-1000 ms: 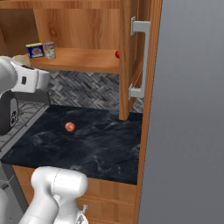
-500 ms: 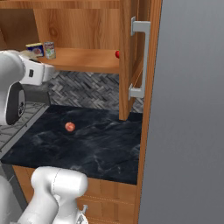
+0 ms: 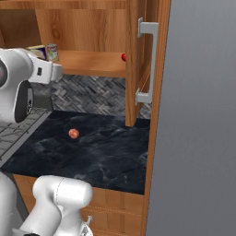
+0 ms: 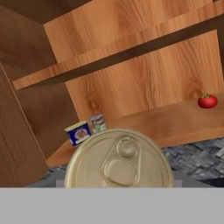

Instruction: Pick the cans from the counter and place them in their designated side in the cabinet.

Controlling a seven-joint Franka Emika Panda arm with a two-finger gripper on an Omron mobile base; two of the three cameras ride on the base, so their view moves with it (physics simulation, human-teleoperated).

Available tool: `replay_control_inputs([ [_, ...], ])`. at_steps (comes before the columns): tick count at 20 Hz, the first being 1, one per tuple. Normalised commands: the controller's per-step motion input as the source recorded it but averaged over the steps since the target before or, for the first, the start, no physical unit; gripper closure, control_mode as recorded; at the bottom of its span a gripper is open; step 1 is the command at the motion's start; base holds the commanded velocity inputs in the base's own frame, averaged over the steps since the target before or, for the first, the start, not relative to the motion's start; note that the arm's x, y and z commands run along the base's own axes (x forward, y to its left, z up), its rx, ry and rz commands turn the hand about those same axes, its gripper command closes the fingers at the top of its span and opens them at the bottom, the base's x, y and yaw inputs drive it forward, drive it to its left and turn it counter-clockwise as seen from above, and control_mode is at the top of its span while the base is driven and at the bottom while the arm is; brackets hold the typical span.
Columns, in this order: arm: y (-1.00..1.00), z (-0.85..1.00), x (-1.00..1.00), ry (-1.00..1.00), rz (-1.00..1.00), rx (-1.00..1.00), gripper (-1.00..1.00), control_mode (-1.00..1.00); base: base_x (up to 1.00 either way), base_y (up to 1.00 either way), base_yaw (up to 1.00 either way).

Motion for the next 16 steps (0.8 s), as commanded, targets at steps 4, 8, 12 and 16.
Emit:
replay_control_inputs([
  [4, 0.0, 0.03, 0.23, 0.0, 0.0, 0.0, 1.0, -1.0, 0.0, 0.0, 0.0],
  [8, 0.0, 0.03, 0.2, 0.0, 0.0, 0.0, 1.0, -1.0, 0.0, 0.0, 0.0],
  [12, 0.0, 0.0, 0.17, 0.0, 0.0, 0.0, 1.0, -1.0, 0.0, 0.0, 0.0],
  [16, 0.0, 0.0, 0.18, 0.0, 0.0, -0.01, 1.0, -1.0, 0.0, 0.0, 0.0],
])
